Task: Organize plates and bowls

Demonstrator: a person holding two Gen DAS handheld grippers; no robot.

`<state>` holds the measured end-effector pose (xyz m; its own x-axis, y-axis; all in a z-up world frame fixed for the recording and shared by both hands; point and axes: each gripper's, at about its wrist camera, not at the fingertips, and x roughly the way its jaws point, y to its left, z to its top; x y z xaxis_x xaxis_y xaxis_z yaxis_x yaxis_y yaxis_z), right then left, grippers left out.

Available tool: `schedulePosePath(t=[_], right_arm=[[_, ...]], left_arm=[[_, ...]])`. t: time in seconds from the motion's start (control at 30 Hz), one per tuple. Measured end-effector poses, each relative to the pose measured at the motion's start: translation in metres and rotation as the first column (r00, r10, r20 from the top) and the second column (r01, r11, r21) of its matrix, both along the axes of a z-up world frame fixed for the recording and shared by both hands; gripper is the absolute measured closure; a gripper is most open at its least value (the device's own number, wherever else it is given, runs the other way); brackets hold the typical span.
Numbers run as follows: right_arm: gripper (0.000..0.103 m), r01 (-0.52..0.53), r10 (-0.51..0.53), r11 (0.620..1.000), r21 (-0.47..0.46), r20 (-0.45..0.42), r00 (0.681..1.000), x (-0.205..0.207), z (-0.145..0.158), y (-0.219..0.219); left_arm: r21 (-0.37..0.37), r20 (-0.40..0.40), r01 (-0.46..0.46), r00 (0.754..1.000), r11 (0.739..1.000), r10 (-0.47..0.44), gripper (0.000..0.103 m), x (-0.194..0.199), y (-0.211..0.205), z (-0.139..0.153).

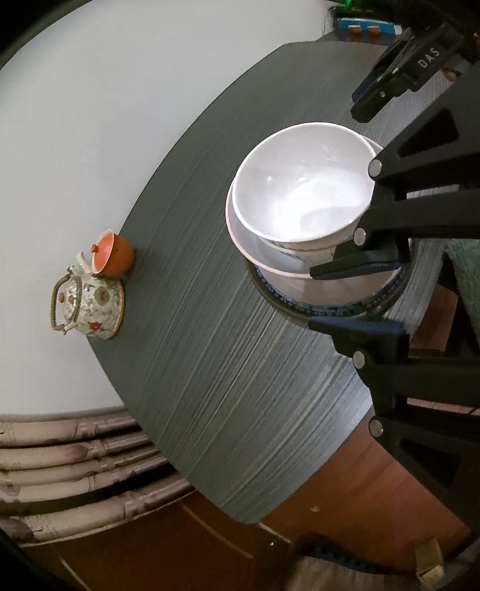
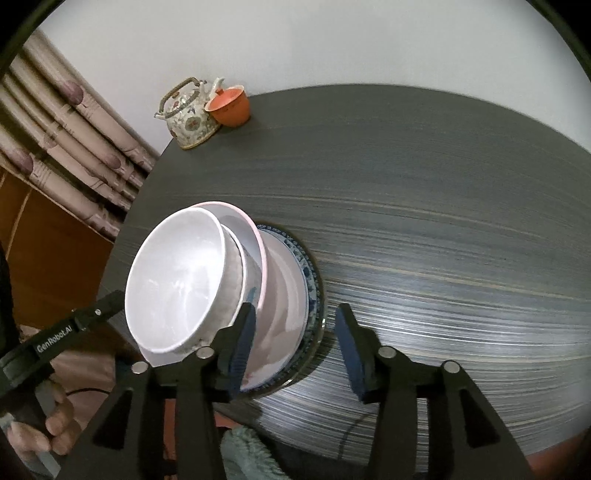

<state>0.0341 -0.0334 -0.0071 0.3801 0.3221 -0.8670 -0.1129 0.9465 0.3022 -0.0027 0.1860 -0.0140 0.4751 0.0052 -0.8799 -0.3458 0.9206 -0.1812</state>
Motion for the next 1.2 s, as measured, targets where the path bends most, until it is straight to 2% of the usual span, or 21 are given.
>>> schedulePosePath(t=[0.1, 0.37, 0.53, 0.7, 1.07, 1.2], right_arm=[[0.05, -0.009, 0.009, 1.0, -0.007, 0.022, 1.0, -0.008, 0.002, -0.002], [0.044, -0.04, 0.04, 0.999, 0.005, 0.035, 0.999, -0.029, 0.002, -0.003], [0.035, -0.072, 0.073, 0.997, -0.014, 0.067, 0.995, -0.045, 0.005, 0.002], [0.026, -0.111, 0.114, 0.993, -0.042, 0.097, 0.989, -0.06, 0.007, 0.01], [0.003, -0.14, 0.156, 0.984, -0.105, 0.163, 0.974, -0.081, 0.011, 0.022], [0.001, -0.149, 0.167, 0.983, -0.11, 0.175, 0.97, -0.085, 0.013, 0.025]], left_arm=[[0.03, 0.013, -0.002, 1.0, 1.0, 0.002, 0.077, -0.009, -0.005, 0.005], [0.108, 0.052, 0.037, 0.998, 0.993, -0.042, 0.072, -0.03, -0.03, 0.015], [0.119, 0.067, 0.057, 0.996, 0.991, -0.065, 0.069, -0.039, -0.046, 0.018], [0.149, 0.088, 0.067, 0.993, 0.987, -0.08, 0.051, -0.046, -0.057, 0.022], [0.172, 0.114, 0.078, 0.989, 0.982, -0.099, 0.04, -0.059, -0.071, 0.028], [0.176, 0.123, 0.076, 0.988, 0.981, -0.098, 0.038, -0.062, -0.073, 0.03]])
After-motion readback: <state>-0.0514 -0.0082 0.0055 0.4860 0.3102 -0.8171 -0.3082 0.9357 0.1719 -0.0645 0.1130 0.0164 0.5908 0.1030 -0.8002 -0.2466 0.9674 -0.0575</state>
